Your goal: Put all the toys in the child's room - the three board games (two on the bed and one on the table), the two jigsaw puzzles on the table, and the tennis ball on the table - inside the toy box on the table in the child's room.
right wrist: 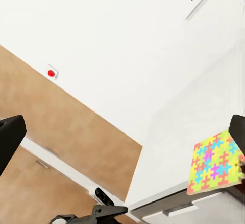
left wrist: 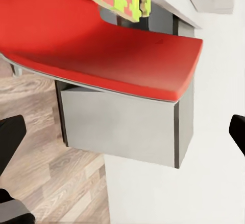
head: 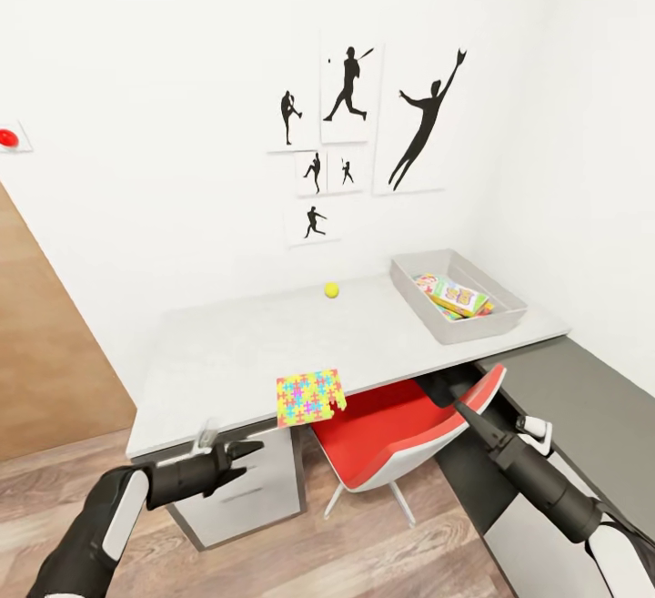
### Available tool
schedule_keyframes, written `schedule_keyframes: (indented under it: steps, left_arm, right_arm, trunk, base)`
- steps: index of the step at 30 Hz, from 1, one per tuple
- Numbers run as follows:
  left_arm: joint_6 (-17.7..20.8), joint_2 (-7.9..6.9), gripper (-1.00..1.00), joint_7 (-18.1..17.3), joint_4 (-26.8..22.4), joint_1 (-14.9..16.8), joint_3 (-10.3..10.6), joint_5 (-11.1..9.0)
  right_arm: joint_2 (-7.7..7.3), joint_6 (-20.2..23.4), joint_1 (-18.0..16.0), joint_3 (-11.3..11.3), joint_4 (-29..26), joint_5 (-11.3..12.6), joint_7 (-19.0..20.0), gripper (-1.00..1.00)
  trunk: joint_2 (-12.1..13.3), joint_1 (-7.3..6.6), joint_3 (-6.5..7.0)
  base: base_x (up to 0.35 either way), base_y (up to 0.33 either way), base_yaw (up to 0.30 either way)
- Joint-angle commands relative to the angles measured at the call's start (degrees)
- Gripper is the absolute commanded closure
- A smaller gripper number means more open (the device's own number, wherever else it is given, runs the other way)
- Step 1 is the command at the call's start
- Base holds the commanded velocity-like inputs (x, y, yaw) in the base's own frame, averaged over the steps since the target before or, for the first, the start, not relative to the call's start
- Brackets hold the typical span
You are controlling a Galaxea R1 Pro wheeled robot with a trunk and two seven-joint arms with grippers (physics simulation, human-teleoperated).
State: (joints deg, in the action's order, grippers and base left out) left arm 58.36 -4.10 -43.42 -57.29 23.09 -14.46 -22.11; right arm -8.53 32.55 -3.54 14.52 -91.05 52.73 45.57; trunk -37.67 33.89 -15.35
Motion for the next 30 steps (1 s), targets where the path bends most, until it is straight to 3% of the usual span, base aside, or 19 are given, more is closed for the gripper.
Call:
schedule_keyframes:
  steps: [1,7,12,16,17,20,30]
  left_arm:
    - [0.2,0.03,-1.00,-0.2,0.8,0.4,-0.1,0.2]
    - [-0.4,0.24,-1.00,0.1,5.3,2.0,-0.1,0.5]
    - [-2.9,0.11,-1.00,0.2,7.9,3.0,-0.1,0.4]
    - [-3.4,0.07,-1.00,0.2,8.4,3.3,-0.1,0.4]
    - [-3.6,0.10,-1.00,0.2,8.5,3.4,-0.1,0.4]
    - [-3.6,0.10,-1.00,0.2,8.5,3.4,-0.1,0.4]
    - [-3.6,-0.07,-1.00,0.2,8.5,3.4,-0.1,0.4]
  right_arm:
    - [0.06,0.4,0.0,0.0,0.0,0.4,-0.1,-1.00]
    - [-0.31,0.6,0.0,0.2,0.0,0.7,0.7,-1.00]
    - [-0.32,0.7,0.0,1.9,0.0,0.6,3.3,-1.00]
    - [-0.59,0.9,0.0,2.7,0.8,0.6,3.9,-1.00]
    - [-0.67,1.2,-0.1,5.1,3.1,0.4,4.0,-1.00]
    - [-0.66,1.2,-0.1,6.1,3.8,0.4,4.0,-1.00]
    - [-0.25,0.8,0.0,7.1,3.4,0.5,4.6,-1.00]
  trunk:
    - [-0.5,0.24,-0.27]
    - [-2.9,1.56,-1.35]
    - [-4.9,2.65,-2.24]
    - [-6.5,3.53,-2.96]
    - [-6.9,3.75,-3.14]
    - [-8.1,4.41,-3.68]
    - [-12.1,6.61,-5.47]
  base:
    - [0.000,0.000,0.000]
    - [0.000,0.000,0.000]
    - [0.000,0.000,0.000]
    - [0.000,0.000,0.000]
    - [0.000,0.000,0.000]
    - [0.000,0.000,0.000]
    - [0.000,0.000,0.000]
